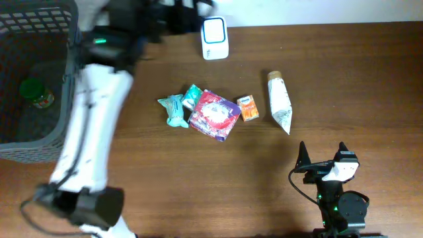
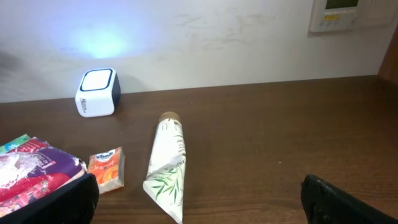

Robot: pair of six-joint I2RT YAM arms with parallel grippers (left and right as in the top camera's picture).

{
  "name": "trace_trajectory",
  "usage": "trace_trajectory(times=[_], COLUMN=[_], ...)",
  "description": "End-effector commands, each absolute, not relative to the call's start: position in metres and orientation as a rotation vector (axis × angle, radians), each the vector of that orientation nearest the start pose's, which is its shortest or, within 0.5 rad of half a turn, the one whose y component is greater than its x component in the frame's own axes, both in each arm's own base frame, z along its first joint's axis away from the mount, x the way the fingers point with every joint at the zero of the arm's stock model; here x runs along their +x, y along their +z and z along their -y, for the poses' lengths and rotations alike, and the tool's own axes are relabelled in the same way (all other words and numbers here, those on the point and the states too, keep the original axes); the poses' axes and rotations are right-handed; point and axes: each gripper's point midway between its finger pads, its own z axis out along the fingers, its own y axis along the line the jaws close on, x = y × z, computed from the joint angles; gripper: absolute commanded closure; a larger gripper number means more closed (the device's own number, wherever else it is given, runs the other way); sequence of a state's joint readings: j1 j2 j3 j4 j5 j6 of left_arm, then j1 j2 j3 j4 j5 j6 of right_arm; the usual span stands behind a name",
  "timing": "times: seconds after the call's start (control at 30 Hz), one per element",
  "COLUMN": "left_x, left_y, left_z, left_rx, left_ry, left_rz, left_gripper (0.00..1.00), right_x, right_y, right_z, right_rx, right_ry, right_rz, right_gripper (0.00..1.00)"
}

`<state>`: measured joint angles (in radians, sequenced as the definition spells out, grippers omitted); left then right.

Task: Scan the item barcode
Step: 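Carry the white tube right and lay it on the table, then reach the left gripper into the basket to the green-lid jar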

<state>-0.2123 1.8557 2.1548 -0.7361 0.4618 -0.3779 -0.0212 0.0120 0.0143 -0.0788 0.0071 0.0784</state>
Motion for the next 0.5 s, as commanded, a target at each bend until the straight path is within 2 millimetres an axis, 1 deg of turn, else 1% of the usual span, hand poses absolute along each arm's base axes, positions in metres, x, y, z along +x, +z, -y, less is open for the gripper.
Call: trace_trajectory(times=[0.0, 0.03, 0.07, 0.1, 0.13, 0.17, 0.2, 0.23, 0.3, 0.33, 0.4, 0.47], left_x=[0.484, 0.485, 0.484, 0.480, 0.472, 0.465, 0.459, 0.458, 0.459, 0.461, 0.457, 0.452], left_y=[0.459, 0.458, 0.451, 0.444, 0.428, 0.413, 0.395, 0.385, 0.367, 0.349, 0.327, 0.302], left_z=[0.049, 0.009, -0.033, -0.064, -0.112, -0.143, -0.169, -0.177, -0.186, -0.196, -0.215, -0.233], left_rx=[-0.026, -0.114, -0.229, -0.320, -0.465, -0.560, -0.642, -0.667, -0.694, -0.727, -0.794, -0.901], left_ry=[-0.475, -0.356, -0.241, -0.149, 0.005, 0.106, 0.194, 0.210, 0.223, 0.260, 0.306, 0.305], left_rz=[-1.898, -1.895, -1.910, -1.923, -1.950, -1.974, -2.009, -2.036, -2.078, -2.117, -2.158, -2.190], left_gripper=[0.06, 0.04, 0.03, 0.00, 0.01, 0.01, 0.01, 0.01, 0.01, 0.01, 0.01, 0.01], right_x=[0.246, 0.246, 0.246, 0.246, 0.246, 0.246, 0.246, 0.246, 0.246, 0.246, 0.246, 0.246], right_y=[0.155, 0.155, 0.155, 0.155, 0.155, 0.155, 0.155, 0.155, 0.155, 0.155, 0.155, 0.155], right_z=[0.009, 0.009, 0.009, 0.009, 0.009, 0.009, 0.009, 0.009, 0.009, 0.009, 0.009, 0.009], right_rx=[0.098, 0.098, 0.098, 0.098, 0.098, 0.098, 0.098, 0.098, 0.098, 0.098, 0.098, 0.098], right_ry=[0.027, 0.027, 0.027, 0.027, 0.027, 0.027, 0.027, 0.027, 0.027, 0.027, 0.027, 0.027], right_rz=[-1.650, -1.650, -1.650, -1.650, -1.650, -1.650, -1.650, -1.650, -1.650, -1.650, -1.650, -1.650], right_gripper=[0.01, 0.01, 0.01, 0.01, 0.01, 0.01, 0.01, 0.01, 0.01, 0.01, 0.01, 0.01])
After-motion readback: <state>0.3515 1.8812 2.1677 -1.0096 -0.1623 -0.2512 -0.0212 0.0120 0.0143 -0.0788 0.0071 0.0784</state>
